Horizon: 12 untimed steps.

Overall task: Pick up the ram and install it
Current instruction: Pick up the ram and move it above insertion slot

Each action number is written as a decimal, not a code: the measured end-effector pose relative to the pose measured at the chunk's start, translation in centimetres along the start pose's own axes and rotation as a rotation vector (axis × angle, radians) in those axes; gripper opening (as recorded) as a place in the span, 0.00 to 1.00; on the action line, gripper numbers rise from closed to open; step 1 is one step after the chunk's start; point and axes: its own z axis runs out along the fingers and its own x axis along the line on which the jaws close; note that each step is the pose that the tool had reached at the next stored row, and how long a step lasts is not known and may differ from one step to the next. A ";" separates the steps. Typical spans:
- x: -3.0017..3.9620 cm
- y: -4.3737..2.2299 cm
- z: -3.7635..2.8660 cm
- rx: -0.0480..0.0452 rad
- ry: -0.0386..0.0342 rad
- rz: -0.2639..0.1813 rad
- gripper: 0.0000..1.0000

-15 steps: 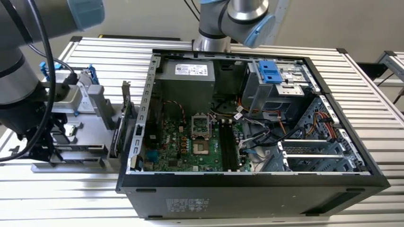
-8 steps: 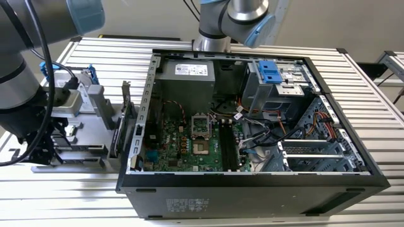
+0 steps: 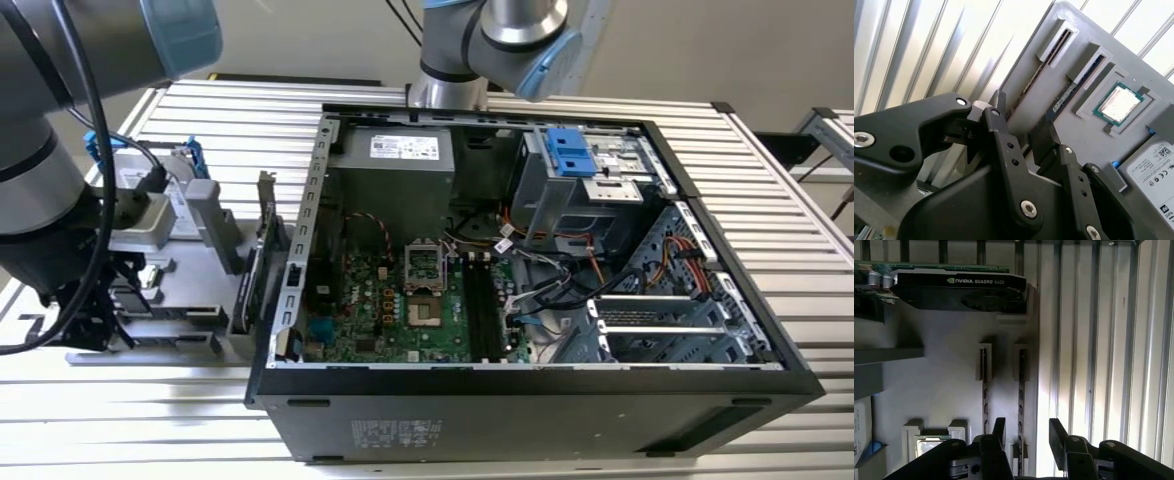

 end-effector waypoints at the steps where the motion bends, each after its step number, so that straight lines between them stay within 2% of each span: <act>1: 0.00 0.00 0.02 0.0000 0.0000 0.000 1.00; 12: 0.02 0.02 0.98 -0.0020 0.0002 0.008 1.00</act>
